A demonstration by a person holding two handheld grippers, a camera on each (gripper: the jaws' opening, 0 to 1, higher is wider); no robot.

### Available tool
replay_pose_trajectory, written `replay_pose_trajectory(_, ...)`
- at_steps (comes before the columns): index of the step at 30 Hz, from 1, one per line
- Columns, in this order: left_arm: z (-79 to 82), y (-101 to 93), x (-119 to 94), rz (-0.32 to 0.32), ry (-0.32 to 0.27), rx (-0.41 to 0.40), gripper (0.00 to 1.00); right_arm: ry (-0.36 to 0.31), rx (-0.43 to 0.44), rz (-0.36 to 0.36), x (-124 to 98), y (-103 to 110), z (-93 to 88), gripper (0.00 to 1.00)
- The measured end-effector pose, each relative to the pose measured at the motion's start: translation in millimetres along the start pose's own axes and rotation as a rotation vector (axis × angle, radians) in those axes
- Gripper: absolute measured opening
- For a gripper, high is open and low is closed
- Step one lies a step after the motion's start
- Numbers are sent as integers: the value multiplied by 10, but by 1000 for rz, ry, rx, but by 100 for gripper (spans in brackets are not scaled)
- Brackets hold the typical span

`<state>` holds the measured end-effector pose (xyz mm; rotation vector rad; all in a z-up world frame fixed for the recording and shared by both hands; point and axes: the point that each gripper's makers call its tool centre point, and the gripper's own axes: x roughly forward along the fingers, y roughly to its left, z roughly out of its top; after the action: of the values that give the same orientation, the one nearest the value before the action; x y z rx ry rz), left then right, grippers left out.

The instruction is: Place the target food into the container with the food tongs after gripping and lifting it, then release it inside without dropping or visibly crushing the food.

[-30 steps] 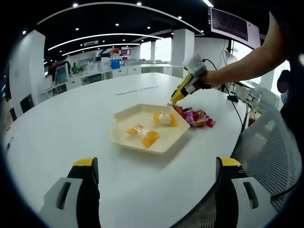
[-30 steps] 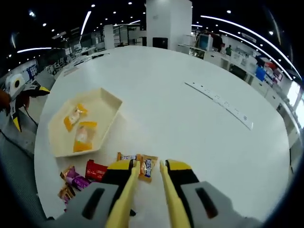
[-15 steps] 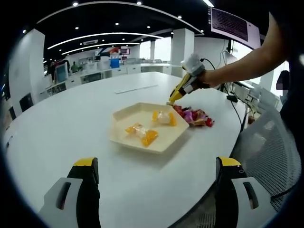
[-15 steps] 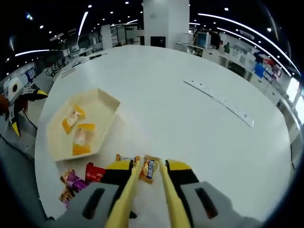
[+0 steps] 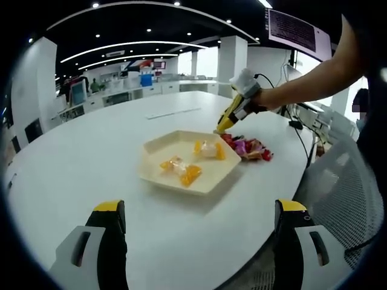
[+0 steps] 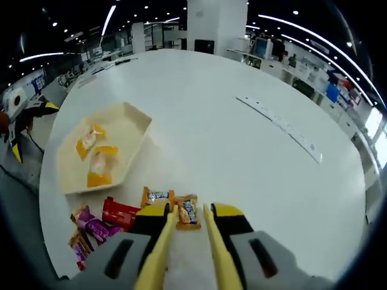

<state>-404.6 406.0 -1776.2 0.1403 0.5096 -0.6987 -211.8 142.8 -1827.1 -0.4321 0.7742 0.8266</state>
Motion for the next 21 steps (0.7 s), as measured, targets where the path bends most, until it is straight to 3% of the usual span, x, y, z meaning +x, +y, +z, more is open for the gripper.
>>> replay_pose_trajectory(8, -4, -4, 0, 1, 5, 2, 99, 12, -52, 15, 65, 35, -2, 26)
replay_pose_trajectory(10, -10, 4, 0, 3, 6, 1, 99, 9, 26, 48, 81, 89, 0, 24)
replay_pose_trajectory(21, -1, 14, -4, 10, 3, -1, 99, 45, -2, 23, 57, 46, -16, 19)
